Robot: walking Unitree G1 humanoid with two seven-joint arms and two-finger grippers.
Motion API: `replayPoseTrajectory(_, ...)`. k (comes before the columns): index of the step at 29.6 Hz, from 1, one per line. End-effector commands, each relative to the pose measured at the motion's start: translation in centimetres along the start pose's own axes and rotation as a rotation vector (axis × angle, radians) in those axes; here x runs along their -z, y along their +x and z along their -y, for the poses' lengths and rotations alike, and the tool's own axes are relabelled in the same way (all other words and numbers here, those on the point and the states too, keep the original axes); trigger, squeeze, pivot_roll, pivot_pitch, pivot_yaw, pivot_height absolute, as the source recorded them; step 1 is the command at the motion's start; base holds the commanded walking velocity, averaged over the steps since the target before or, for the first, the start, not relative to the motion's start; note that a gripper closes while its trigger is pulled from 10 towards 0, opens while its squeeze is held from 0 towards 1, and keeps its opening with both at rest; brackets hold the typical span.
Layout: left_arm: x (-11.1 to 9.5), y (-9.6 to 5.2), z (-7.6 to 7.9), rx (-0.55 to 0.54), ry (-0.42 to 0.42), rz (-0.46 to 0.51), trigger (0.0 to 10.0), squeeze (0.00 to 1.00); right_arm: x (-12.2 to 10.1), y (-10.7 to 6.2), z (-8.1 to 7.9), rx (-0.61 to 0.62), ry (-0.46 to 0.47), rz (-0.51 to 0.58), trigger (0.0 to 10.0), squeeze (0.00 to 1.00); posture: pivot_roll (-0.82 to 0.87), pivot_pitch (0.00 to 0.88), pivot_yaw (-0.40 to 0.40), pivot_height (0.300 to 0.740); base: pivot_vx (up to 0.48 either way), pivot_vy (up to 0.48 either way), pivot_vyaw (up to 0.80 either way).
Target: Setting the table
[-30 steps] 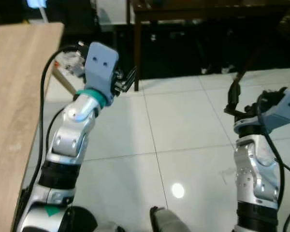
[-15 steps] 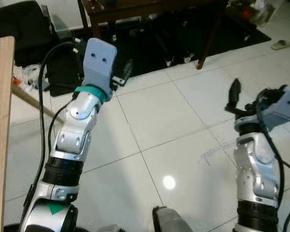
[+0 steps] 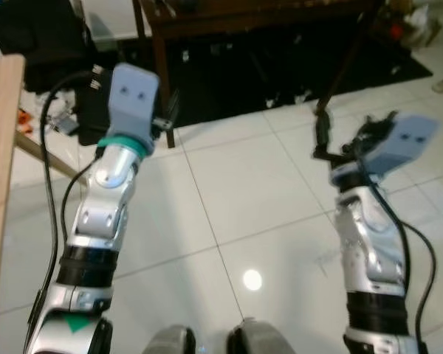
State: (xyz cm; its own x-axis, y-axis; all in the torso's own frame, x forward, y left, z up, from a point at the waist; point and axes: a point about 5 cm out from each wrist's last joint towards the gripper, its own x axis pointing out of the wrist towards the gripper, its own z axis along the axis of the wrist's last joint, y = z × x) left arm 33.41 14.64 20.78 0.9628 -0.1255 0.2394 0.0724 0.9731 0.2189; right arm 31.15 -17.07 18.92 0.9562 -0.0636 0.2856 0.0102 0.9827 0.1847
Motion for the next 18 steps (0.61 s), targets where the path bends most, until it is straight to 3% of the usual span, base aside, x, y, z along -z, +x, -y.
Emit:
replayPoseTrajectory(1, 0.0, -0.3, 0.5, -0.001, 0.001, 0.016, 10.0, 0.00, 0.4, 0.2, -0.1, -0.006, -0.010, -0.023, 10.0, 0.00, 0.02, 0.001, 0.003, 0.740, 0.480, 0.000, 0.00)
replayPoseTrajectory(6, 1.1, -1.2, 1.5, -0.005, -0.023, 0.001, 10.0, 0.00, 0.7, 0.8, -0.7, -0.026, -0.014, -0.033, 10.0, 0.00, 0.02, 0.000, -0.012, 0.740, 0.373, 0.000, 0.00)
replayPoseTrajectory(18, 0.9, -0.5, 2.6, 0.015, -0.037, 0.016, 10.0, 0.00, 0.3, 1.0, -0.3, -0.003, -0.006, -0.011, 10.0, 0.00, -0.01, 0.000, 0.012, 0.740, 0.353, 0.000, 0.00)
